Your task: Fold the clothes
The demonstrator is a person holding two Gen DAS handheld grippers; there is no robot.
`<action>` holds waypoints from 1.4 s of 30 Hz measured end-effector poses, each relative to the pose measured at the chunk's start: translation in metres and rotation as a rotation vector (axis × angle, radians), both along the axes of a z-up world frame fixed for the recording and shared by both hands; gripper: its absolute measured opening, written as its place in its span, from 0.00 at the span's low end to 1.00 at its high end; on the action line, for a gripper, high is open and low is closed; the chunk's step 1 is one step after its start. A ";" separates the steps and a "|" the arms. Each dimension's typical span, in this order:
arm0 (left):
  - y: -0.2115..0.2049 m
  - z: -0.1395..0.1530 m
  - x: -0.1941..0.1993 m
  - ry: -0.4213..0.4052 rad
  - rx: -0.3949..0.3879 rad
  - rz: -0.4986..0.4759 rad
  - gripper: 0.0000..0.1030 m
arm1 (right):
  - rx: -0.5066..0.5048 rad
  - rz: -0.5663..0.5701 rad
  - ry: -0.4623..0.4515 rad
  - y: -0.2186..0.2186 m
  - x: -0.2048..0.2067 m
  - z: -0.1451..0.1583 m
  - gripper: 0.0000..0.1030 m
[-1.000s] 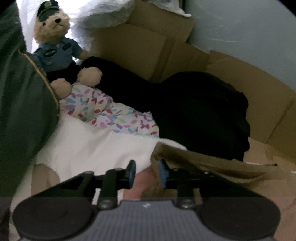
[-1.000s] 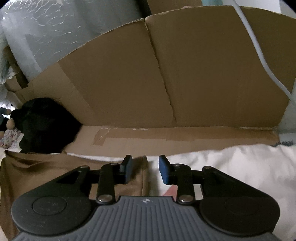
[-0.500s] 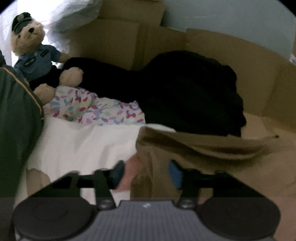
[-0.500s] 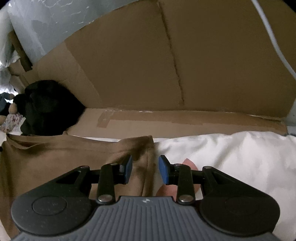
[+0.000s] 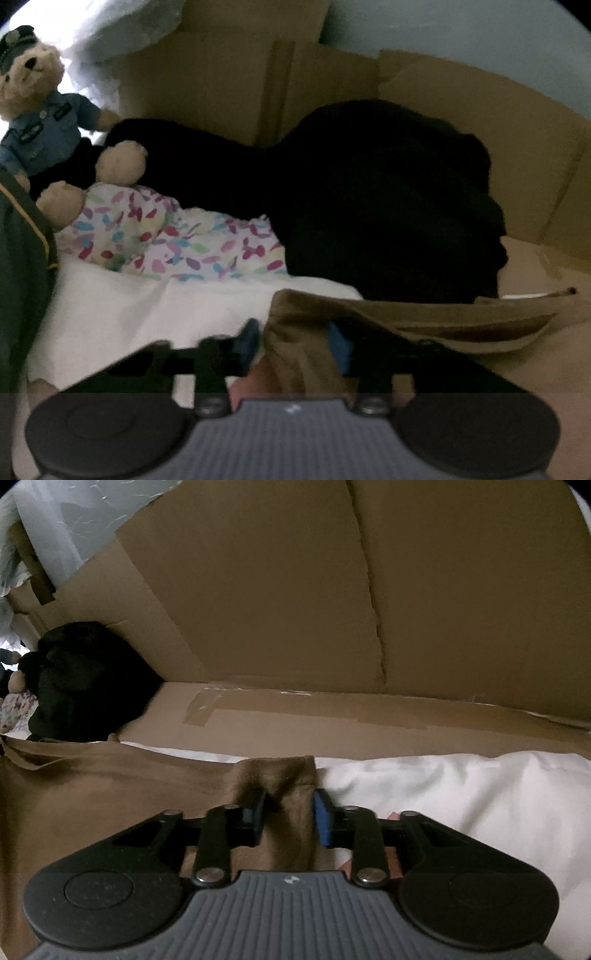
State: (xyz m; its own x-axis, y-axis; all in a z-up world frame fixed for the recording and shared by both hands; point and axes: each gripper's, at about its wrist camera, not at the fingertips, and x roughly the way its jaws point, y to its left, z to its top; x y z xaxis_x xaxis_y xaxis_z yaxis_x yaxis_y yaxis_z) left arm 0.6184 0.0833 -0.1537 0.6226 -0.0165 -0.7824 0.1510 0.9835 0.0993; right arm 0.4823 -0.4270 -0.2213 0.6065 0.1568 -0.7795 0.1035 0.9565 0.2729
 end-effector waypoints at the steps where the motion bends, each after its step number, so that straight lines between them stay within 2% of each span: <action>1: 0.001 -0.001 0.004 0.005 -0.015 0.005 0.09 | 0.003 0.004 -0.001 -0.001 0.001 -0.001 0.10; 3: 0.004 0.001 0.007 -0.015 -0.048 0.044 0.04 | -0.001 0.020 -0.011 0.000 0.002 -0.002 0.05; 5: 0.006 0.003 0.008 -0.044 -0.079 0.076 0.03 | -0.008 0.030 -0.020 0.001 0.004 -0.003 0.04; 9: 0.006 -0.002 0.012 -0.029 -0.072 0.101 0.04 | 0.014 -0.014 -0.019 -0.003 0.006 -0.007 0.04; 11: 0.005 -0.003 0.012 -0.025 -0.056 0.110 0.14 | 0.027 -0.028 -0.010 -0.005 0.007 -0.007 0.06; 12: 0.005 -0.003 0.012 -0.030 -0.060 0.115 0.16 | 0.030 -0.033 -0.005 -0.006 0.007 -0.007 0.07; 14: 0.010 0.005 0.004 -0.079 -0.093 0.142 0.28 | 0.026 -0.034 -0.006 -0.006 0.005 -0.005 0.17; 15: 0.012 0.007 0.001 -0.087 -0.097 0.144 0.31 | 0.007 -0.027 -0.014 -0.006 0.002 -0.002 0.21; 16: 0.013 0.009 -0.001 -0.094 -0.101 0.147 0.31 | -0.014 -0.019 -0.023 -0.005 0.000 0.000 0.27; 18: 0.019 0.010 -0.009 -0.080 -0.107 0.147 0.31 | -0.033 -0.018 -0.030 -0.007 -0.008 0.003 0.34; 19: 0.020 0.011 -0.012 -0.077 -0.107 0.144 0.31 | -0.026 -0.023 -0.027 -0.009 -0.011 0.004 0.34; 25: 0.029 0.021 -0.056 -0.062 -0.114 0.112 0.32 | 0.010 -0.010 -0.026 -0.014 -0.037 0.016 0.35; 30: 0.038 0.023 -0.090 -0.014 -0.097 0.096 0.32 | 0.020 0.021 -0.028 -0.015 -0.059 0.029 0.35; 35: 0.052 0.022 -0.136 0.019 -0.138 0.129 0.32 | 0.046 0.055 -0.027 -0.016 -0.092 0.044 0.35; 42: 0.065 0.013 -0.193 0.060 -0.183 0.171 0.34 | 0.097 0.107 0.015 -0.007 -0.138 0.043 0.35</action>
State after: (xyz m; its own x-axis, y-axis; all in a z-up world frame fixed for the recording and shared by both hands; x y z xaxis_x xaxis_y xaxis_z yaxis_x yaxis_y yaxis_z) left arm 0.4256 0.1479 -0.1407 0.5813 -0.0600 -0.8115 -0.0189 0.9960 -0.0871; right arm 0.3444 -0.4344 -0.1783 0.5709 0.2947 -0.7663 0.0071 0.9316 0.3635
